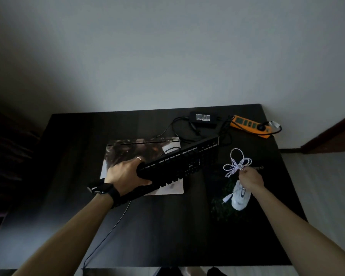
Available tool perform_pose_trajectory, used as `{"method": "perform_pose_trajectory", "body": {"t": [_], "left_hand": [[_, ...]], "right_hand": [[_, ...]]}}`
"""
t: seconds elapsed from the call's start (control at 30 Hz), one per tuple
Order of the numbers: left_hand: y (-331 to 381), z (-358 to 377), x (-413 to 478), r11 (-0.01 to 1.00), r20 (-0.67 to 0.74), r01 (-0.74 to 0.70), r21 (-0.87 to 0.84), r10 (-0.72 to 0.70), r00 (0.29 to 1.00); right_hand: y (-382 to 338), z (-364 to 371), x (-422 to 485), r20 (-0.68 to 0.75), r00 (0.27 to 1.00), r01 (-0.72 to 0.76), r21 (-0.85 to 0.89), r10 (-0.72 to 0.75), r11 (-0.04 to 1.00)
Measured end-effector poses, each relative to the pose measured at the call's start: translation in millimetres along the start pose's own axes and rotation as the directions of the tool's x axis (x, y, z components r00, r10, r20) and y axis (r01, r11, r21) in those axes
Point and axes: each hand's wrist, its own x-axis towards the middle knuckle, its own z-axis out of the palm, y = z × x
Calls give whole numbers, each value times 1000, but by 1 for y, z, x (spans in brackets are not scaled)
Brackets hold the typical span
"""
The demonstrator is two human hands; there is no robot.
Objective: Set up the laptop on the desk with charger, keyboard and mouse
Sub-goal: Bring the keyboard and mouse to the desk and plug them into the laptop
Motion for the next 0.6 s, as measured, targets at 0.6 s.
{"method": "perform_pose_trajectory", "body": {"t": [0.6], "left_hand": [[-18,-7,-27,972,-65,-132,196,147,987]], "right_hand": [[-156,66,-124,361,436,880,-362,-825,306]]}}
